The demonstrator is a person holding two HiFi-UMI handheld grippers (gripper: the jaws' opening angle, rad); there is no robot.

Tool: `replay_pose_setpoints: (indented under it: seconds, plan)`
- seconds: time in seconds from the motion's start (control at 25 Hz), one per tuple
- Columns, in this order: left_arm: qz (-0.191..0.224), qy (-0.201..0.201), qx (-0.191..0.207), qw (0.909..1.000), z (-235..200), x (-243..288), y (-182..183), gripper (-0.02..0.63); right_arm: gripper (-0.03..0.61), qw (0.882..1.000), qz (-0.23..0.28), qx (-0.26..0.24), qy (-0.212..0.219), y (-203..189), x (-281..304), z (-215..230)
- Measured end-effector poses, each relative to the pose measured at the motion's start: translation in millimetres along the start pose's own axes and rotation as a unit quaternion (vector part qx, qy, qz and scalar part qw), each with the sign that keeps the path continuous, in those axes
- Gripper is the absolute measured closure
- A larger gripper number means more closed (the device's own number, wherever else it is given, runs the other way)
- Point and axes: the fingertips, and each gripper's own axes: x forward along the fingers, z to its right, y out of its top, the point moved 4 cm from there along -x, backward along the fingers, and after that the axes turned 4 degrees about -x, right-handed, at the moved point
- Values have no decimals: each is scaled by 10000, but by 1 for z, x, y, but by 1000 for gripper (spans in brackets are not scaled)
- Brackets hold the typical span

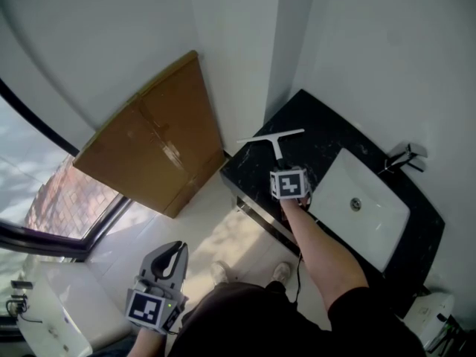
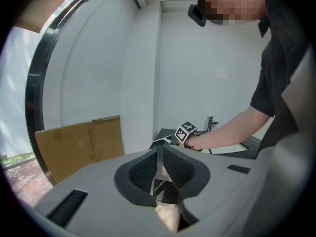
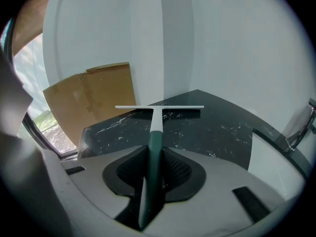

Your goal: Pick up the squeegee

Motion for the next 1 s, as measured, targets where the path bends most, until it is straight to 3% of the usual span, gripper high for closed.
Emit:
replay_pose_setpoints:
  seconds: [0.44,1.0]
  plan:
    - [106,-140,73,9998,8,5,4,569,477,9976,668,-40,170,5,-40,-1]
    - [335,-855,282,9954,48,35,19,569,477,9783,1953,-93,690,-9,-188,13]
